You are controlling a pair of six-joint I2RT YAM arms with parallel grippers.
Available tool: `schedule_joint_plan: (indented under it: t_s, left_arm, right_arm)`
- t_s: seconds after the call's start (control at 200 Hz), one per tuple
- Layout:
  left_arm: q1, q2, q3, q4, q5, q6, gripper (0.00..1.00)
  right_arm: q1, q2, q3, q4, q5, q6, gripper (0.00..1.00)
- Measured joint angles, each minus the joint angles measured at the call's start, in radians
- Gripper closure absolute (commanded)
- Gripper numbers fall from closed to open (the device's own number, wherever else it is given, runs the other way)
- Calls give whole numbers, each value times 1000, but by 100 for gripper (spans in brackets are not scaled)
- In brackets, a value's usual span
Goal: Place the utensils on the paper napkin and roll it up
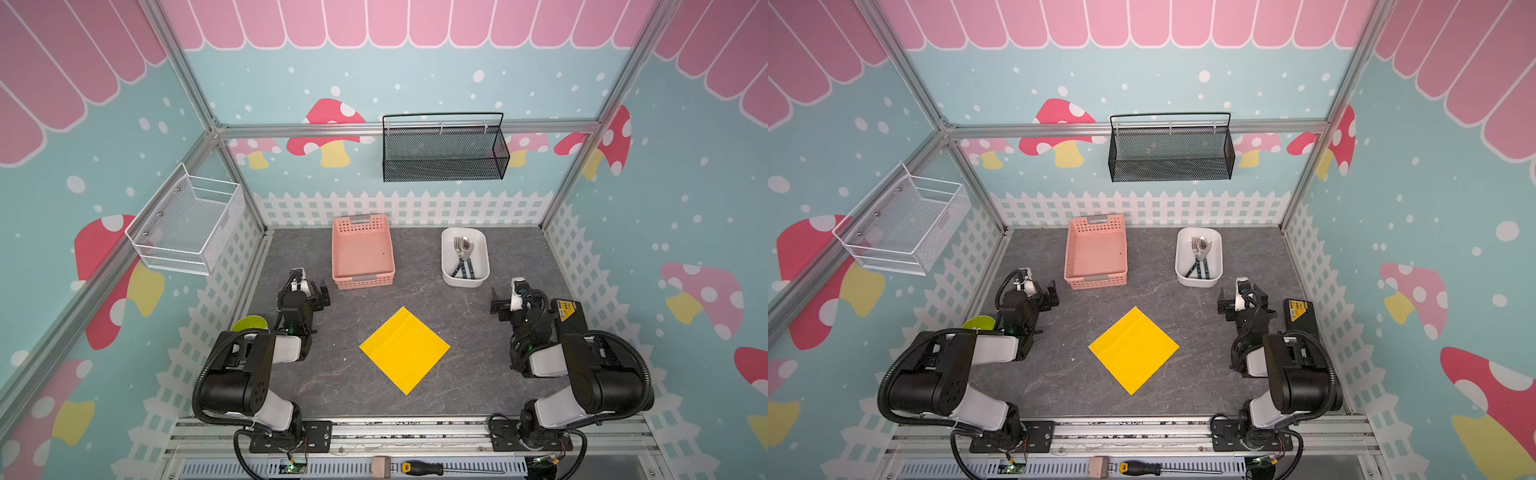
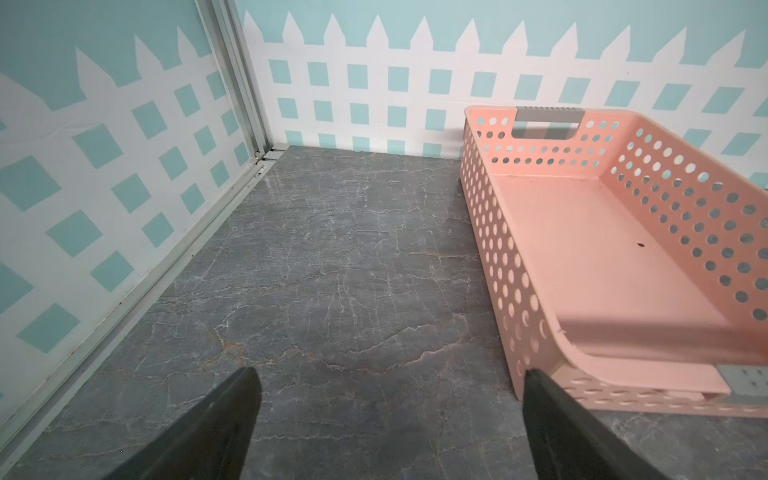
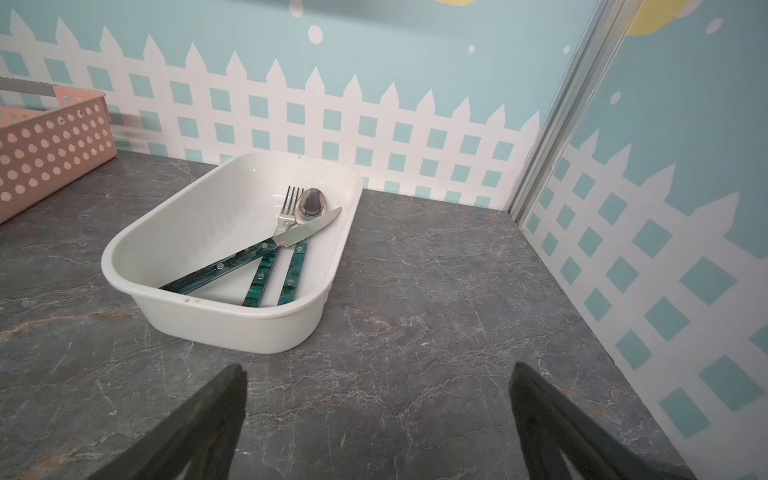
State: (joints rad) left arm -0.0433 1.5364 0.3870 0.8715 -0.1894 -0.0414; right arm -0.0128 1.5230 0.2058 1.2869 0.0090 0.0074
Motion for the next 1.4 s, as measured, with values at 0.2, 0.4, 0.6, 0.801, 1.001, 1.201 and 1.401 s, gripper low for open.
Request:
schedule_joint_plan:
  t_s: [0.2,0.4,0.6,0.801,1.001,1.201,1.401]
  left_arm:
    - [0,0,0,0,0,0,0]
    - [0,0,0,0,0,0,0]
    - [0,0,0,0,0,0,0]
    - [0,0,0,0,0,0,0]
    - [0,0,0,0,0,0,0]
    - [0,0,0,0,0,0,0]
    - [-8,-41,7,-67,-16,0,0]
  right_arm:
    - [0,0,0,0,0,0,1]
    - [0,0,0,0,0,0,0]
    - [0,0,0,0,0,0,0]
    - [0,0,0,0,0,0,1]
    - [0,0,0,0,0,0,1]
    - [0,0,0,0,0,0,0]
    - [0,-37,1,-40,0,-3,1]
